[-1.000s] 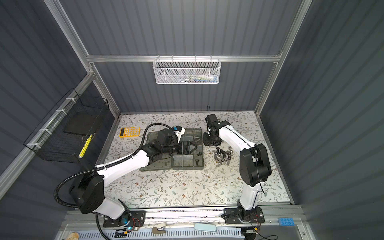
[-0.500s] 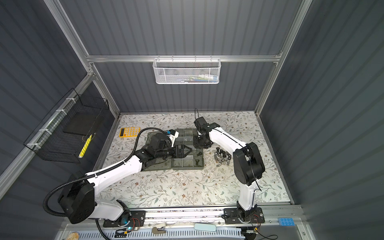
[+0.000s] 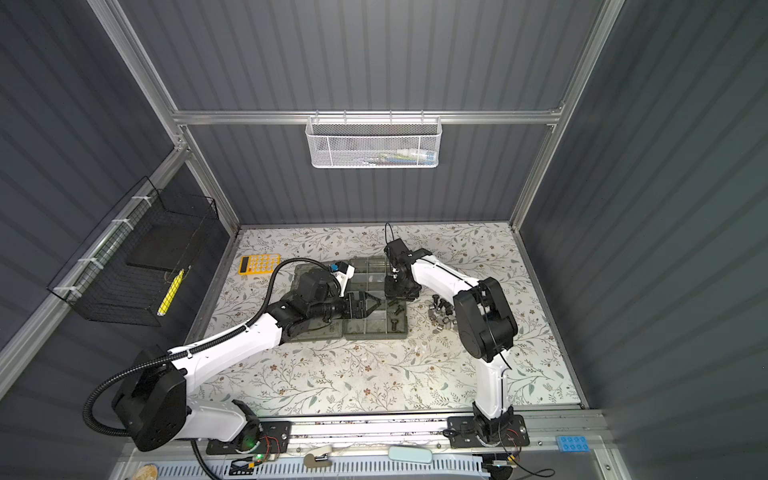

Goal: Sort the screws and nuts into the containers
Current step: 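Carry the black bolt to the organizer compartment and release it, then move the empty right gripper back over the pile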

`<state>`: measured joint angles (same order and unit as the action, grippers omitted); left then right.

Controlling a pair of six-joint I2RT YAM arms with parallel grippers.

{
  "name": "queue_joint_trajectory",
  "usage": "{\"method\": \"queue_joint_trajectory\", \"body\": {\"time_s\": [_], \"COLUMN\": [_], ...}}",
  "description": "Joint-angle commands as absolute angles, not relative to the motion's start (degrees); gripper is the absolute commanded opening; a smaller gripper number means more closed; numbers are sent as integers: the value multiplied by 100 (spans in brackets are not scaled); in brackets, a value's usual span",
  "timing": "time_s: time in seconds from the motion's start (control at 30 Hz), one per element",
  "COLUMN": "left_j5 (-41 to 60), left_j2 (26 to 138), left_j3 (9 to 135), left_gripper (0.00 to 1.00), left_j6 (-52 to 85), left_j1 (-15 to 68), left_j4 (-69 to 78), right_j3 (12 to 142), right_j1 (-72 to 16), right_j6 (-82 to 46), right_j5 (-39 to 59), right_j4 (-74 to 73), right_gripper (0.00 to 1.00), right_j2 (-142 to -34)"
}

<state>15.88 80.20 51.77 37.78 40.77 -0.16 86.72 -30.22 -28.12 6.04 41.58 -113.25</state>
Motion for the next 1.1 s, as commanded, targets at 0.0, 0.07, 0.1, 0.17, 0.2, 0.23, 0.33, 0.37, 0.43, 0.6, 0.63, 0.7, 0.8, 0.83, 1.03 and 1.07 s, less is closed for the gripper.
{"method": "queue_joint_trajectory", "body": {"time_s": [0.0, 0.07, 0.1, 0.17, 0.2, 0.23, 0.33, 0.37, 0.43, 0.6, 0.63, 0.7, 0.8, 0.83, 1.03, 1.07], "left_j5": [1536, 1538, 1550, 1545, 1530, 1522, 1497, 1495, 1477, 1437, 1428, 1437, 1491, 1518, 1652, 1654], "left_j2": [7862, 7868, 7866, 7839, 7824, 7815, 7781, 7772, 7744, 7730, 7747, 7782, 7818, 7837, 8036, 8080], "left_j3": [5116, 5111, 5109, 5099, 5095, 5095, 5098, 5099, 5105, 5200, 5222, 5261, 5331, 5377, 5683, 5746], "left_gripper": [100, 100, 100, 100, 100, 100, 100, 100, 100, 100, 100, 100, 100, 100, 100, 100], "left_j6": [3809, 3832, 3839, 3849, 3850, 3854, 3850, 3857, 3843, 3763, 3740, 3707, 3710, 3710, 3713, 3700], "left_j1": [4033, 4025, 4025, 4025, 4025, 4025, 4028, 4025, 4025, 4025, 4025, 4025, 4021, 4032, 4051, 4069], "left_j4": [-18, -26, -26, -26, -24, -39, -74, -83, -108, -248, -278, -323, -296, -281, -221, -221], "right_j3": [8833, 8850, 8851, 8840, 8837, 8835, 8846, 8849, 8854, 8868, 8869, 8874, 8866, 8860, 8716, 8681], "right_j1": [-3061, -3061, -3065, -3059, -3064, -3062, -3067, -3059, -3060, -3066, -3052, -3047, -3032, -3012, -2873, -2831], "right_j6": [-2822, -2818, -2815, -2815, -2813, -2819, -2805, -2799, -2802, -2770, -2755, -2737, -2689, -2673, -2617, -2608], "right_j5": [596, 589, 594, 589, 590, 585, 571, 571, 569, 493, 455, 420, 297, 275, 177, 146], "right_j4": [4183, 4188, 4186, 4192, 4190, 4192, 4201, 4210, 4227, 4258, 4267, 4285, 4346, 4353, 4351, 4346], "right_gripper": [47, 47, 48, 48, 48, 49, 51, 52, 54, 59, 61, 65, 72, 73, 92, 97], "right_j2": [-11429, -11413, -11401, -11392, -11383, -11376, -11332, -11311, -11230, -10949, -10872, -10745, -10526, -10455, -10020, -9942]}}
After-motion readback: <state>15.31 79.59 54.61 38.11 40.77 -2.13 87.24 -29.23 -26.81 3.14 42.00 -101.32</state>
